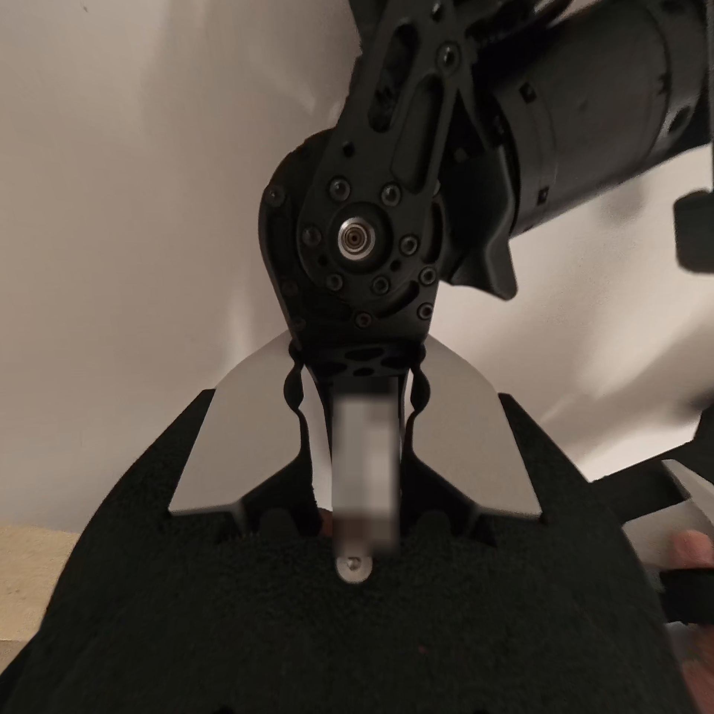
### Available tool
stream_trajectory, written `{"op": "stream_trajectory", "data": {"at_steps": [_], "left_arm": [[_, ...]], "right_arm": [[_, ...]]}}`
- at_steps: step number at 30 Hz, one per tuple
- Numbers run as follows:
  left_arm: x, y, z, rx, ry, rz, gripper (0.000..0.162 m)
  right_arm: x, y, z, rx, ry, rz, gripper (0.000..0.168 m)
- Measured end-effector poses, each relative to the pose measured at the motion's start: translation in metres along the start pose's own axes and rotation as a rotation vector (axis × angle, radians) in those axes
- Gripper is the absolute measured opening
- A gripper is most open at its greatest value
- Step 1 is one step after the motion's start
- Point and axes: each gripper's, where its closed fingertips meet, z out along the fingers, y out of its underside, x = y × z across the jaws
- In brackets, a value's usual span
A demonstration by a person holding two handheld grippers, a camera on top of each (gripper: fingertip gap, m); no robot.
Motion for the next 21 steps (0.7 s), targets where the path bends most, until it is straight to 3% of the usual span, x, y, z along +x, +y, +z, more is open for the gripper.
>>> {"op": "stream_trajectory", "data": {"at_steps": [21], "left_arm": [[-0.020,-0.033,0.004,0.051,-0.045,0.009,0.058]], "right_arm": [[-0.051,-0.027,0.018,-0.010,-0.129,-0.158,0.047]]}}
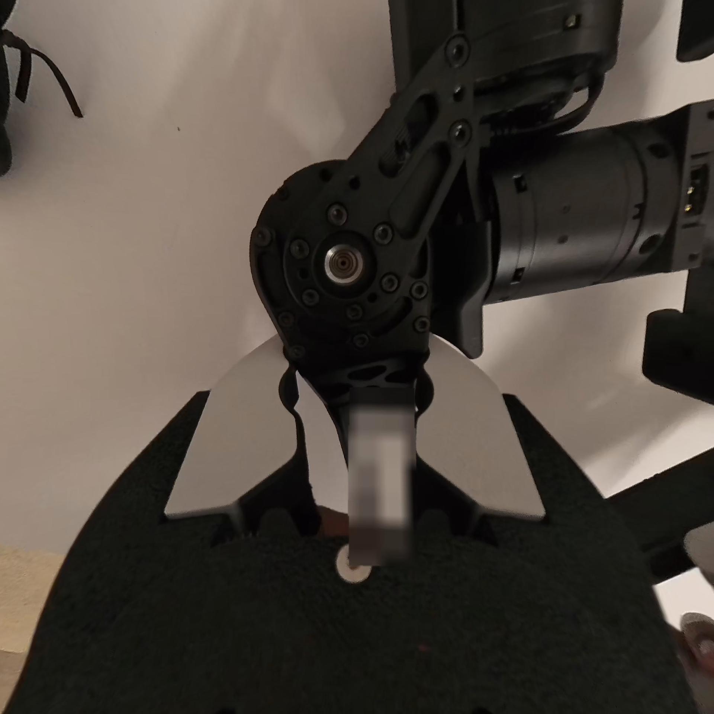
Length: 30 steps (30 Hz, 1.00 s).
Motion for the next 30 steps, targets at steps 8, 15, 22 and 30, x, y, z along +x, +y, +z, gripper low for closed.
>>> {"op": "stream_trajectory", "data": {"at_steps": [8,15,22,30], "left_arm": [[-0.003,0.004,-0.030,0.082,0.064,0.157,0.056],[-0.002,0.019,-0.093,0.221,0.197,0.394,0.012],[0.011,0.047,-0.155,0.309,0.369,0.625,0.000],[0.009,0.085,-0.194,0.336,0.409,0.852,0.002]], "right_arm": [[0.021,-0.001,-0.040,0.053,0.123,-0.193,0.067],[0.029,0.029,-0.113,0.165,0.177,-0.299,0.039],[0.030,0.068,-0.196,0.248,0.184,-0.295,0.000],[0.014,0.096,-0.275,0.340,0.098,-0.337,0.000]]}}
